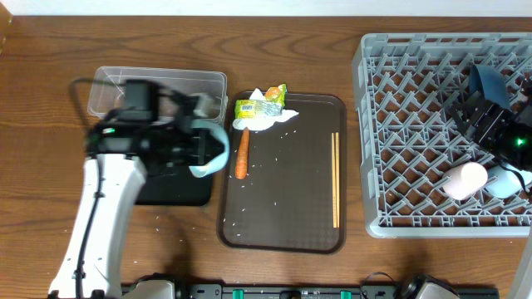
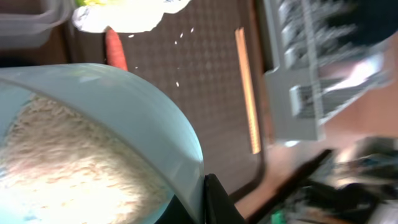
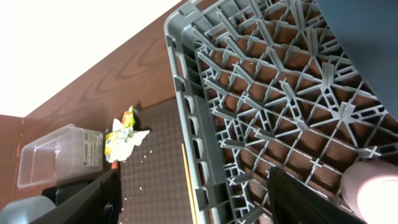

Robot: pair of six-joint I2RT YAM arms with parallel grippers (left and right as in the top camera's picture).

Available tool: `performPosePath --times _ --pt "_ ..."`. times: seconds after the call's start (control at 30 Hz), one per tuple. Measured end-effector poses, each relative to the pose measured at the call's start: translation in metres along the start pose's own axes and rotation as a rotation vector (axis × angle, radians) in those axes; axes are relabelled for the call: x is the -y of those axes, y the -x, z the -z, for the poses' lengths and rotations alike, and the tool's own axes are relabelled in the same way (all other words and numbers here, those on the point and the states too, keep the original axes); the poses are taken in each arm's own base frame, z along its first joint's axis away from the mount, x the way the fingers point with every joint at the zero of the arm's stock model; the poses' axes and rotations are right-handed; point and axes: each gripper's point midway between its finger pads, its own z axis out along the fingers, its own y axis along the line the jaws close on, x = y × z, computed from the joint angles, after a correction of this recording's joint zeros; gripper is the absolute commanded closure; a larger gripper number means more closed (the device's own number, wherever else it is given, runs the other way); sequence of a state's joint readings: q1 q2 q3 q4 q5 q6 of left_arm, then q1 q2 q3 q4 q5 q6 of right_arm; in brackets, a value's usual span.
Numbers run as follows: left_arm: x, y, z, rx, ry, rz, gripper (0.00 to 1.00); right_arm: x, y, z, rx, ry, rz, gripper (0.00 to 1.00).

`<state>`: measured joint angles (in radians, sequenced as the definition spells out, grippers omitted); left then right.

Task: Sort waste into correct bins and load items into the dishwasher rack
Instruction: 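Lift the white bowl over the black tray and tip out the rice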

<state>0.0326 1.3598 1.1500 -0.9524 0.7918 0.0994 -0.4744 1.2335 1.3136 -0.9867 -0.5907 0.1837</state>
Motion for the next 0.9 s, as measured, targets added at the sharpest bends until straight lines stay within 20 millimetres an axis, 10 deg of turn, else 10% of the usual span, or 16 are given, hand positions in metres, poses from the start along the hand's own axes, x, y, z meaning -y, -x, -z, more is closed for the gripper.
performPosePath --times 0.5,0.9 --pt "-0.079 -0.029 0.053 0.525 -0.421 0.154 0.94 0.000 0.000 0.000 -0.001 0.000 -0.001 0.32" --pt "-0.084 -0.026 0.063 0.607 -0.446 0.126 0.94 0.000 -0.002 0.000 -0.009 -0.002 -0.006 0.31"
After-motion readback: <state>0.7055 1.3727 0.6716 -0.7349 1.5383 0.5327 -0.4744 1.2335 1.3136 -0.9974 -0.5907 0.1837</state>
